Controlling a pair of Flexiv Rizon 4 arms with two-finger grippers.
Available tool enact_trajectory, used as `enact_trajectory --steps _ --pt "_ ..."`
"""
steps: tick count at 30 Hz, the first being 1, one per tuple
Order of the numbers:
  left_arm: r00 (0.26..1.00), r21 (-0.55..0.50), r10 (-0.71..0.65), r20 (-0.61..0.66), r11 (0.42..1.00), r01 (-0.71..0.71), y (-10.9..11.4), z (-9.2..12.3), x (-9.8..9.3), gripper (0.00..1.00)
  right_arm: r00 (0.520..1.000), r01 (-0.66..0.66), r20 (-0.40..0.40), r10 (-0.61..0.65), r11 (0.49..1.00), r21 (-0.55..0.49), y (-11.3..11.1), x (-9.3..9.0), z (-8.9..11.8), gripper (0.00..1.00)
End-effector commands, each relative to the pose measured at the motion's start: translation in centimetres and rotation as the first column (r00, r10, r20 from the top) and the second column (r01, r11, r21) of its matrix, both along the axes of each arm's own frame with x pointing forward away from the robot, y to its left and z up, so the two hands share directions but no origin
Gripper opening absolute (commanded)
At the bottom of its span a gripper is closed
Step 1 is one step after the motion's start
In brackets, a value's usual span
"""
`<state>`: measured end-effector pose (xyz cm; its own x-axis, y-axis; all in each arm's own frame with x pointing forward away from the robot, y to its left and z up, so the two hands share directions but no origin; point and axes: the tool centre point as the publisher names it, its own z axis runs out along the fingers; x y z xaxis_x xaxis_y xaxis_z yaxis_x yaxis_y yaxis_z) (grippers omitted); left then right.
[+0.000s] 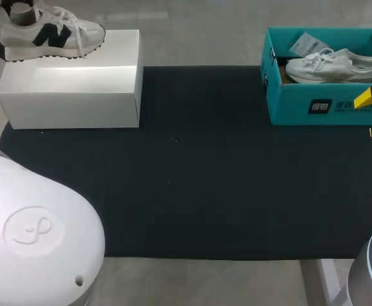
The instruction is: Take the shoe out of the shoebox, open the shoe tongue, remove and reinsert the insole, then place the shoe into the shoebox
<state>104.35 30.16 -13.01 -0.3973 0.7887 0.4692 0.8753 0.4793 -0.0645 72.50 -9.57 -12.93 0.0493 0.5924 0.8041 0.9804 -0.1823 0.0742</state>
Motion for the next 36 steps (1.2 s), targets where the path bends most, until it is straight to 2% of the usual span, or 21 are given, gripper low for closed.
enact_trajectory --steps 1,6,8,12,13,14,17,21,24,26,36 --pt "0.988 -0.193 -0.096 0.121 0.974 0.119 1.0 1.0 -0.9 0.00 1.000 0.002 -0.001 -0.002 1.000 -0.003 0.0 -0.1 0.0 1.00" --pt "0.973 -0.254 -0.167 0.160 0.945 0.204 1.2 1.5 -0.9 0.00 1.000 0.002 -0.001 -0.002 1.000 -0.003 0.0 -0.1 0.0 1.00" --pt "0.956 -0.263 -0.237 0.173 0.924 0.277 1.2 1.8 -1.0 0.00 1.000 0.002 -0.001 -0.002 1.000 -0.003 0.0 -0.1 0.0 1.00" --pt "0.909 -0.223 -0.386 0.155 0.883 0.413 1.1 1.8 -0.8 0.00 1.000 0.002 -0.001 -0.002 1.000 -0.003 0.0 -0.1 0.0 1.00" --pt "0.909 -0.184 -0.387 0.156 0.893 0.411 1.2 1.7 -0.7 0.00 1.000 0.002 -0.001 -0.002 1.000 -0.003 0.0 -0.1 0.0 1.00" --pt "0.891 -0.195 -0.426 0.156 0.871 0.451 1.1 1.8 -0.7 0.00 1.000 0.002 -0.001 -0.002 1.000 -0.003 0.0 -0.1 0.0 1.00" --pt "0.868 -0.151 -0.470 0.159 0.858 0.492 1.2 1.8 -0.7 0.00 1.000 0.002 -0.001 -0.002 1.000 -0.003 0.0 -0.1 0.0 1.00" --pt "0.849 -0.126 -0.491 0.198 0.846 0.518 1.6 1.5 -0.3 0.00 1.000 0.002 -0.001 -0.002 1.000 -0.003 0.0 -0.1 0.0 1.00" --pt "0.814 -0.135 -0.534 0.226 0.811 0.570 1.9 1.5 0.0 0.00 1.000 0.002 -0.001 -0.002 1.000 -0.003 0.0 -0.1 0.0 1.00" --pt "0.837 -0.147 -0.515 0.184 0.828 0.541 1.8 1.4 0.6 0.00 1.000 0.002 -0.001 -0.002 1.000 -0.003 0.0 -0.1 0.0 1.00" --pt "0.837 -0.147 -0.515 0.184 0.828 0.541 1.8 1.4 0.6 0.00 1.000 0.002 -0.001 -0.002 1.000 -0.003 0.0 -0.1 0.0 1.00"
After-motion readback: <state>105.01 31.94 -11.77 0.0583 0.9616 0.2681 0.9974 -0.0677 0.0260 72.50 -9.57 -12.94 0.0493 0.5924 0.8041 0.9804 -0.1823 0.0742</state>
